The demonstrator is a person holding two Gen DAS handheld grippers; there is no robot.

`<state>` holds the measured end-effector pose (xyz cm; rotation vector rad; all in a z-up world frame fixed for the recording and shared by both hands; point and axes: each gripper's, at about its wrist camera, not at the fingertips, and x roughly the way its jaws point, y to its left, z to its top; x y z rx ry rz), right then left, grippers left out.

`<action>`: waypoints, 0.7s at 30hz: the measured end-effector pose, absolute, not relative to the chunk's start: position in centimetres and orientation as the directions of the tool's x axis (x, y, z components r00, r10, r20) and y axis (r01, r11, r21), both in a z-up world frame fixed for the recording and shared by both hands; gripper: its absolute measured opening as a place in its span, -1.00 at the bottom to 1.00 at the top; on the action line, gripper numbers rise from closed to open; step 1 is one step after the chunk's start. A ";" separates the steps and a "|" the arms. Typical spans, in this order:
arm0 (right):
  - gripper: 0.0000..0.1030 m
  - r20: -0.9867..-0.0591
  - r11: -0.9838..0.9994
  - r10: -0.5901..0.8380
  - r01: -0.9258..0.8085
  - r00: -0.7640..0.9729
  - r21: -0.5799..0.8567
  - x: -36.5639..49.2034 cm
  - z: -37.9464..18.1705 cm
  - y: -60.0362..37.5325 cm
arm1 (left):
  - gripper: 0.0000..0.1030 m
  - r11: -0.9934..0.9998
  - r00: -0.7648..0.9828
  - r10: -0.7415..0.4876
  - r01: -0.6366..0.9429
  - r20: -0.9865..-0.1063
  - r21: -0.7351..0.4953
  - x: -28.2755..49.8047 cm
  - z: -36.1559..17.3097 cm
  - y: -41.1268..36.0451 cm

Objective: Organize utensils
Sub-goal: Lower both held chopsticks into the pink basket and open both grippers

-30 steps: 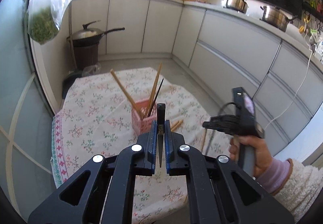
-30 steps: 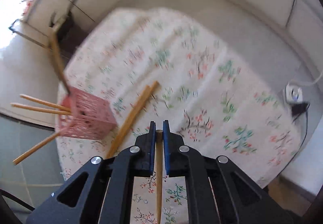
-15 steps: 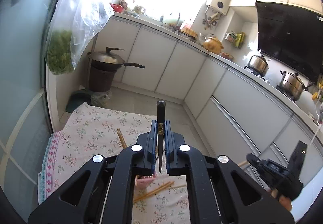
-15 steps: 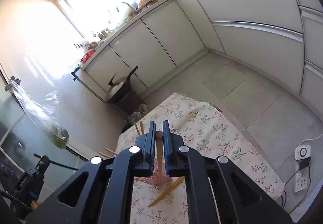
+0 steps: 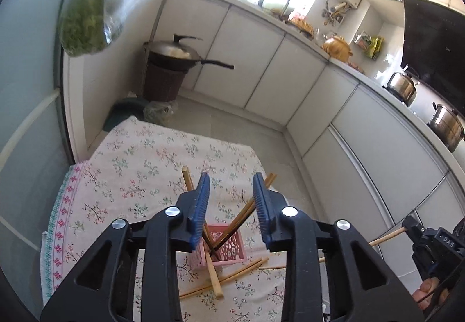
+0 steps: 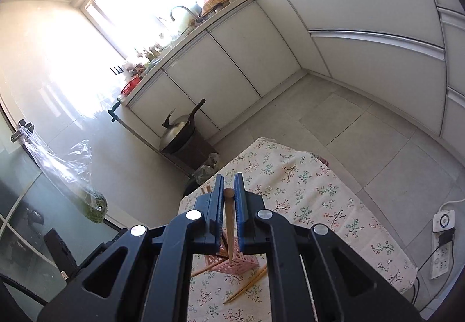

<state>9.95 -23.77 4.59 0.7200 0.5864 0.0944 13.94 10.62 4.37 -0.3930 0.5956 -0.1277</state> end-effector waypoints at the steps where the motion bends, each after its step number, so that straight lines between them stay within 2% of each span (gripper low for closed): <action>1: -0.86 -0.473 0.752 0.281 0.115 0.835 0.649 10.1 4.6 -23.7 | -0.32 0.919 0.828 -0.219 -0.001 -0.515 -0.393 13.7 4.6 10.7; 6: -0.86 -0.476 0.755 0.284 0.112 0.832 0.646 11.2 4.9 -22.5 | -0.21 0.919 0.839 -0.178 -0.044 -0.514 -0.391 12.6 5.5 11.9; 16: -0.85 -0.535 0.771 0.293 0.134 0.792 0.622 16.9 3.1 -18.6 | -0.20 0.907 0.839 -0.189 -0.050 -0.511 -0.419 12.6 5.9 13.7; 21: -0.69 -0.580 0.780 0.328 0.132 0.746 0.612 18.8 0.1 -17.0 | -0.19 0.914 0.825 -0.211 -0.024 -0.524 -0.406 12.6 5.6 13.1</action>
